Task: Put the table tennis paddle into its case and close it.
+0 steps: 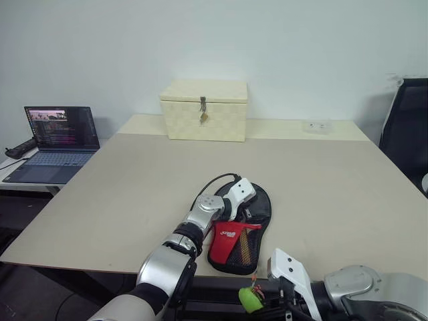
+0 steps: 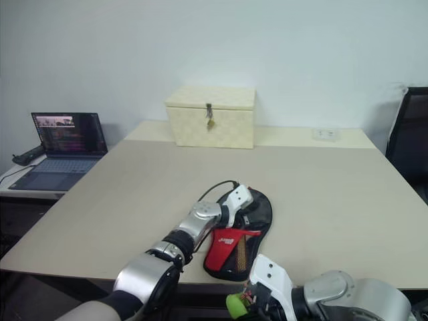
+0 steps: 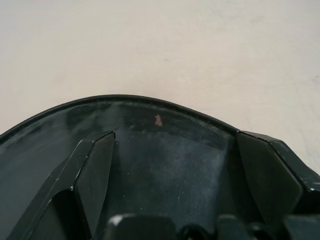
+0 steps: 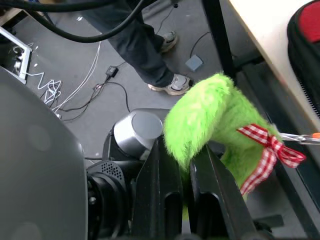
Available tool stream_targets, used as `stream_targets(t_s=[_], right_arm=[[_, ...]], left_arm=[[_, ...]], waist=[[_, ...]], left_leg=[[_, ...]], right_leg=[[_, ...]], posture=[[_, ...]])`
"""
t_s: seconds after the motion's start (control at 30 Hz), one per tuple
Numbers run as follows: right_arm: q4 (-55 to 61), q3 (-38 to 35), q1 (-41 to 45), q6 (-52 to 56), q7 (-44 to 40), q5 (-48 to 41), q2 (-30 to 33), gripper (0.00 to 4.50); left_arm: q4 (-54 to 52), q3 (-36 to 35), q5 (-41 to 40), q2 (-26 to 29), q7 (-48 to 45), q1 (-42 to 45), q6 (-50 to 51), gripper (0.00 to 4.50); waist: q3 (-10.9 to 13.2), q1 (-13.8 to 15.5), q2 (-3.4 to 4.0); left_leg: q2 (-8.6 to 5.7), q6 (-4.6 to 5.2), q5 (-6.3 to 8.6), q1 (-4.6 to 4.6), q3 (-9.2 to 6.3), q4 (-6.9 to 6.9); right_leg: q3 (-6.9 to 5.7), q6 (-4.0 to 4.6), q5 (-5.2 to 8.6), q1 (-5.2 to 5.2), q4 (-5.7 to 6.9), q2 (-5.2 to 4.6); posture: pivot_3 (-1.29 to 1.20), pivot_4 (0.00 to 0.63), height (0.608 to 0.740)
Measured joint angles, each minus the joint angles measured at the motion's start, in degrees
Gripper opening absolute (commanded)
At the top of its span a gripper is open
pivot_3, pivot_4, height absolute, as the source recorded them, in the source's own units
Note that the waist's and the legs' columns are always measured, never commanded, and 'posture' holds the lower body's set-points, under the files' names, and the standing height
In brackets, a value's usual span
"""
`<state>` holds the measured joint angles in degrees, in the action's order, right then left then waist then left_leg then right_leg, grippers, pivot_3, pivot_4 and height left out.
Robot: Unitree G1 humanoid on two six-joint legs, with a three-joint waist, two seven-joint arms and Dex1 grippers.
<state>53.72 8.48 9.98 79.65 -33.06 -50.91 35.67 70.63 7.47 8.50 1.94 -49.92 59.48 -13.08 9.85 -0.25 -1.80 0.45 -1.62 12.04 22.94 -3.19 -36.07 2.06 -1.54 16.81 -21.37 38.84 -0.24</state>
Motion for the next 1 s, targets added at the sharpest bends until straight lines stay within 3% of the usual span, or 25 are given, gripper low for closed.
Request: stream_targets(t_s=[0.1, 0.2, 0.33, 0.53, 0.7, 0.83, 1.0], right_arm=[[-0.01, 0.17, 0.0, 0.69, 2.59, -0.62, -1.72, 0.02], [-0.4, 0.54, 0.77, 0.73, 3.67, -0.7, -2.16, 0.69], [-2.99, -0.22, 4.85, 0.53, 2.77, -2.19, -0.78, 1.95], [-11.68, -5.98, 13.53, -3.49, -1.9, -2.34, 4.79, 1.95], [-23.83, -5.86, 18.42, -14.61, -4.83, 6.34, 7.66, 1.95], [-35.45, -3.72, 20.29, -27.68, -7.86, 15.66, 7.19, 1.95], [-56.41, -0.22, 23.08, -44.93, -13.36, 25.43, 1.48, 1.95]], left_arm=[[0.2, 0.05, 0.23, -0.38, 0.42, 0.2, 0.02, 4.21], [0.28, 0.05, 0.38, -0.52, 0.5, 0.31, 0.03, 4.21], [-0.4, 0.04, 0.28, -0.17, 0.45, -0.22, -0.25, 4.21], [-4.06, -1.07, -1.84, 2.1, -1.34, -3.31, -0.9, 4.21], [-14.16, -3.77, -6.76, 6.25, -4.16, -10.04, 2.17, 4.21], [-33.24, -7.9, -14.09, 12.81, -7.37, -22.23, 11.46, 4.21], [-60.96, -13.12, -22.61, 20.6, -6.26, -42.4, 25.93, 4.21]], waist=[[-0.01, 0.22, 0.0], [-0.01, 0.27, 0.0], [0.0, 0.21, 0.0], [0.0, -0.27, -0.01], [0.02, -1.89, 0.0], [0.11, -2.95, 0.03], [0.4, -2.97, 0.09]], left_leg=[[0.0, 0.0, 0.0, 0.01, -0.01, 0.0], [-0.02, 0.0, 0.0, 0.02, 0.01, 0.0], [-0.01, 0.0, 0.0, 0.01, 0.06, 0.01], [0.1, 0.0, 0.01, -0.04, 0.14, 0.1], [0.17, 0.01, 0.01, -0.07, 0.24, 0.17], [0.24, 0.0, 0.0, -0.01, 0.2, 0.27], [0.26, 0.0, 0.01, 0.0, 0.12, 0.3]], right_leg=[[0.0, 0.0, 0.0, 0.0, -0.01, 0.0], [0.01, -0.03, 0.0, 0.0, -0.04, -0.03], [0.05, -0.03, 0.0, -0.01, -0.07, -0.03], [0.12, -0.01, 0.01, -0.05, -0.1, 0.05], [0.27, -0.01, 0.0, -0.15, -0.04, 0.08], [0.43, 0.02, 0.0, -0.39, 0.11, 0.09], [0.47, 0.32, -0.15, -0.44, 0.12, -0.14]], posture=[[0.0, 0.15, 0.74], [0.0, 0.15, 0.74], [0.0, 0.15, 0.74], [0.0, 0.15, 0.74], [0.0, 0.15, 0.74], [0.0, 0.15, 0.74], [0.0, 0.15, 0.74]])
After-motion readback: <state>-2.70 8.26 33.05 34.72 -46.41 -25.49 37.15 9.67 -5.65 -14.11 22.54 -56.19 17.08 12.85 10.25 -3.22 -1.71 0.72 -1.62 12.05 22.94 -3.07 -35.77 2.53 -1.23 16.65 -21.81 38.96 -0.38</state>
